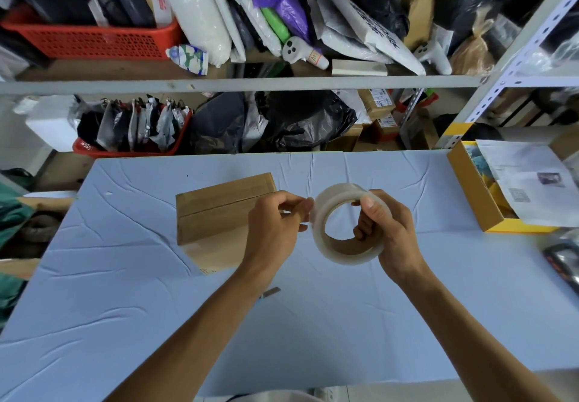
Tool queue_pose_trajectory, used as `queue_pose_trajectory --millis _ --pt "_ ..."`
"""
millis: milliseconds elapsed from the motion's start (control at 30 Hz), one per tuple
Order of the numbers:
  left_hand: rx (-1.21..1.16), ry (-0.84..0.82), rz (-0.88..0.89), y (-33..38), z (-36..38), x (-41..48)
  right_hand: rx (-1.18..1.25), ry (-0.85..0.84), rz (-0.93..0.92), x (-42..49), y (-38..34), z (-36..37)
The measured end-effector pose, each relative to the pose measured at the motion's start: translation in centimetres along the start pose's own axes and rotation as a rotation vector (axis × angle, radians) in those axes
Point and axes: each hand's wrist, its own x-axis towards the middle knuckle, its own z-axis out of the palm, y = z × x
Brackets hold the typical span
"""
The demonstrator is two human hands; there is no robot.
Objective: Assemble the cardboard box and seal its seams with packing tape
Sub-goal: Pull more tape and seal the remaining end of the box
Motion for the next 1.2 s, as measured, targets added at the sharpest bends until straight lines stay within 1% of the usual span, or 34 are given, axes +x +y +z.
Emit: queue_pose_trajectory --millis 300,400,467,533,700,767,833,900,1000,1100,1200 --pt "0.08 -0.012 0.06 0.1 0.0 0.3 -0.068 0.012 -0.039 0.1 -0.1 0.2" --pt "0.046 -0.015 0.028 -0.1 0.1 0.6 -0.078 0.003 -0.044 0.1 -0.2 0.2" --pt "0.008 -0.026 -0.031 -0.3 0.0 0.7 -0.09 0.009 -0.048 0.2 -0.2 0.3" --pt "-0.026 -0.071 -0.101 -0.5 -0.1 1.0 -0.102 0.011 -0.049 0.2 -0.2 0.3" --pt "-0.075 -0.281 -0.248 -0.8 -0.6 2.0 -0.098 -0.012 -0.033 0.3 0.1 0.3" --pt "-0.07 -0.338 -0.26 -1.0 -0.6 2.1 -0.108 -0.033 -0.019 0.4 0.2 0.3" --pt "-0.094 -0.357 -0.241 -1.3 -0.5 1.8 -0.115 -0.059 -0.007 0.6 0.4 0.1" --pt "-0.153 -0.358 -0.209 -1.4 -0.2 1.5 -0.112 -0.065 -0.009 0.8 0.6 -0.2" --pt "-0.216 -0.342 -0.168 -1.5 0.1 1.1 -0.097 -0.031 0.0 1.1 0.9 -0.1" --pt "-0.251 -0.254 -0.164 -1.9 0.4 1.0 -0.09 -0.004 0.0 1.2 1.2 0.0" --pt "-0.229 -0.141 -0.122 -2.1 0.7 1.1 -0.051 0.016 0.004 1.2 1.4 -0.1"
